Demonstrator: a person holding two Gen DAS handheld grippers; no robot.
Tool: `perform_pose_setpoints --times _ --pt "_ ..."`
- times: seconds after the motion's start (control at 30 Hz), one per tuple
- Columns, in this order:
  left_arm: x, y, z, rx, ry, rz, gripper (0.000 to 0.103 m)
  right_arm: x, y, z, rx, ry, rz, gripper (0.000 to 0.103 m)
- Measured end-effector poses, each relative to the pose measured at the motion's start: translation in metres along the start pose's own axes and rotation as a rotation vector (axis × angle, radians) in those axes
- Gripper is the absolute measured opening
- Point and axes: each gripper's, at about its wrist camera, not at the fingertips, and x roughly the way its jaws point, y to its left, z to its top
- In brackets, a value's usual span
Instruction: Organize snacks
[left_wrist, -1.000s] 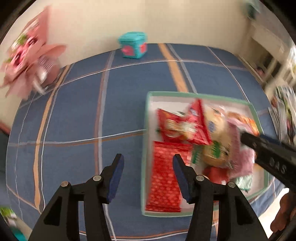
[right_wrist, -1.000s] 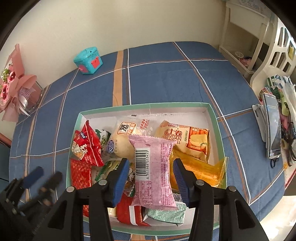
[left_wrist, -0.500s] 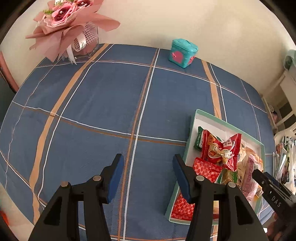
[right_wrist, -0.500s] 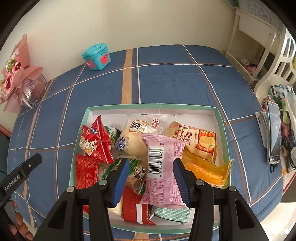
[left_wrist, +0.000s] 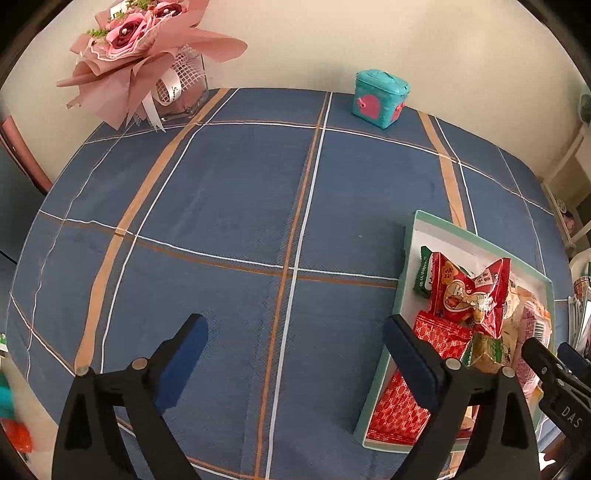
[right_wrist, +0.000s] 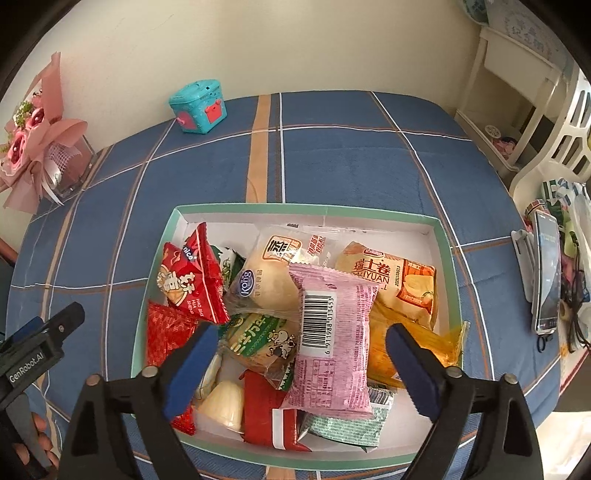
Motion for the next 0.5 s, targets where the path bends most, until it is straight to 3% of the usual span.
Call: perform_pose_setpoints --times 0.1,0.33,0.43,0.5 --pt "0.0018 -0.0016 -0.0009 0.014 0.004 0.010 0.099 -0.0001 0.0007 0.0000 -0.004 -0.006 0.000 0.103" --pt "0.0076 -0.0033 0.0009 0.024 0.029 0.006 0.100 -0.0040 0.0023 0.0002 -0.008 -0.036 -0.003 0.103" --pt "0.0038 -0.0030 0.0018 0.003 0.007 -0.025 0.100 -0.0046 0.0029 0.0002 -0.006 -0.041 0.004 0.103" --pt "0.0013 -0.0053 0.0026 0.012 -0.007 -0.008 0.100 -0.0055 0.0035 0.0001 -0.009 -0.044 0.007 0.103"
